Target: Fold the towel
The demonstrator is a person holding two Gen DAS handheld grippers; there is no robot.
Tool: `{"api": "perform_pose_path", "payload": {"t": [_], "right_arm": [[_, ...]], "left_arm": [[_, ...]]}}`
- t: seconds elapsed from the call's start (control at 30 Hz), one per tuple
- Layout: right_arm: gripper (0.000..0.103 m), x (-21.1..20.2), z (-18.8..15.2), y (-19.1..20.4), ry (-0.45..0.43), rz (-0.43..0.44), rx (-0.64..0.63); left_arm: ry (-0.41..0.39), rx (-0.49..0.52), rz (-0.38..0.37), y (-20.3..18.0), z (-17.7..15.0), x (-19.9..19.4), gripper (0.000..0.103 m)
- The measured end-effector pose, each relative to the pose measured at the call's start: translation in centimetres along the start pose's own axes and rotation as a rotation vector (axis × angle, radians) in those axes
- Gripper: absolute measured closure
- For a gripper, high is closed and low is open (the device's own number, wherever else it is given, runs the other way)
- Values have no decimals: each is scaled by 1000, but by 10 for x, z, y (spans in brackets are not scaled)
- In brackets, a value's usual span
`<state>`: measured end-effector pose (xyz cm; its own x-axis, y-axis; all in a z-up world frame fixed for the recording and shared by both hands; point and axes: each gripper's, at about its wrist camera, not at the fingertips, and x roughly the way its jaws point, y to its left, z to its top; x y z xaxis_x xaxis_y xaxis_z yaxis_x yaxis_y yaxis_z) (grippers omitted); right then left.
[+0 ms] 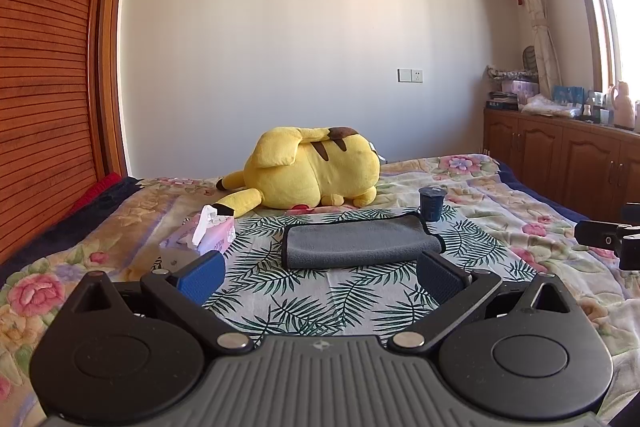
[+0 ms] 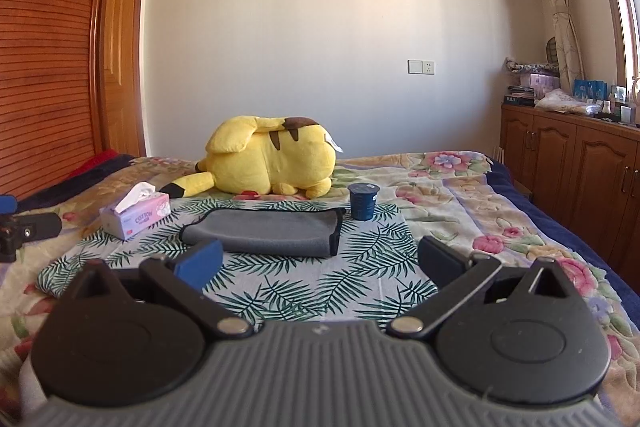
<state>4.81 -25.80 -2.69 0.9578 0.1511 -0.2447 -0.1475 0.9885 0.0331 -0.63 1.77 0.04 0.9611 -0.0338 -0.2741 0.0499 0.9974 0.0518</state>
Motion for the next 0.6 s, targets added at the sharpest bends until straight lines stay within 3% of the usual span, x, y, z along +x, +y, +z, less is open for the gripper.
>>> {"api": "perform_pose_path", "payload": {"t": [0.6], "right_arm": [[0,0,-1,0,2,0,1]], "left_arm": [[7,3,1,0,-2,1,16]]}}
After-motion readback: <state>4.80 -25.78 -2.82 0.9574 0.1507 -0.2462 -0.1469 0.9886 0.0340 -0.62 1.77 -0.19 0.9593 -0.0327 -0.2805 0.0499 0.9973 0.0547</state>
